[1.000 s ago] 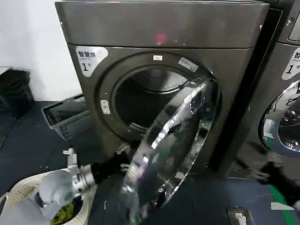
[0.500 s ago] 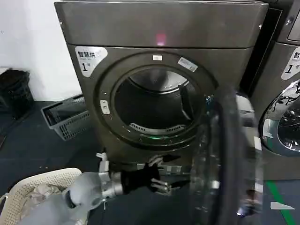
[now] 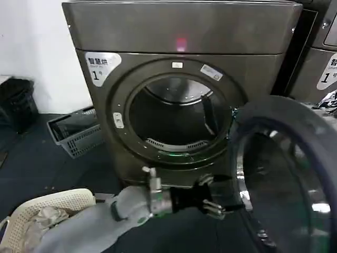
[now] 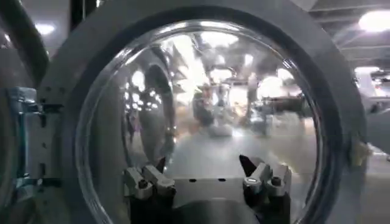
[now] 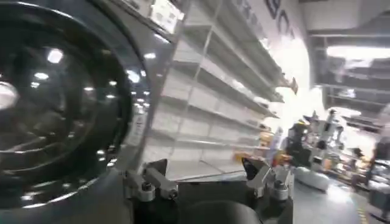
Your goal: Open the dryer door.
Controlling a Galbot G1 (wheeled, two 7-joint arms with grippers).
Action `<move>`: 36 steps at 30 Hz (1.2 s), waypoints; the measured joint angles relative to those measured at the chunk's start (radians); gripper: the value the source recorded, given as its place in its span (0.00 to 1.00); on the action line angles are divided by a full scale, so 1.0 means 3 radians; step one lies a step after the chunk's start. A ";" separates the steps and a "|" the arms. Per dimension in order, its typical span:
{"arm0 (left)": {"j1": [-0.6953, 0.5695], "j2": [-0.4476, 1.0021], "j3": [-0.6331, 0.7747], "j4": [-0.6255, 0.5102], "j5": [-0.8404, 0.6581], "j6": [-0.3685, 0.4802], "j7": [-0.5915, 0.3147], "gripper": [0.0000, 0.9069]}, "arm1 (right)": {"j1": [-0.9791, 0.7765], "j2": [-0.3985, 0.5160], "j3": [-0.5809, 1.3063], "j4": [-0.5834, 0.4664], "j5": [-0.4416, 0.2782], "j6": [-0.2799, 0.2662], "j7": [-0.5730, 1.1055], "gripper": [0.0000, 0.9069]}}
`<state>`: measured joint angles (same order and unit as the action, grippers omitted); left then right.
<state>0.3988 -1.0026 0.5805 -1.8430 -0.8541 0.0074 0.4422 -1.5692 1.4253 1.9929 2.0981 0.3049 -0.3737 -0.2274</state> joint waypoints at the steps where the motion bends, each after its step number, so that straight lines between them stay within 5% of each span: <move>1: -0.0060 -0.0053 0.0045 0.0041 -0.0001 0.0008 -0.0025 1.00 | -0.0010 0.0001 0.0034 -0.0005 -0.0004 -0.0019 -0.0046 1.00; 24: -0.0576 -0.1089 0.0333 0.0932 0.0038 -0.0113 -0.0408 1.00 | -0.0083 -0.0018 0.0315 -0.0128 0.0131 -0.0085 -0.0183 1.00; 36: -0.0602 -0.1080 0.0335 0.0991 0.0130 -0.0558 -0.0521 1.00 | -0.0068 -0.0110 0.0364 -0.0221 0.0293 0.0171 -0.0053 1.00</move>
<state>0.2184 -1.3268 0.6810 -1.5456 -0.8153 -0.1599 0.2860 -1.5895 1.3923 2.1020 2.0319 0.3927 -0.3222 -0.2433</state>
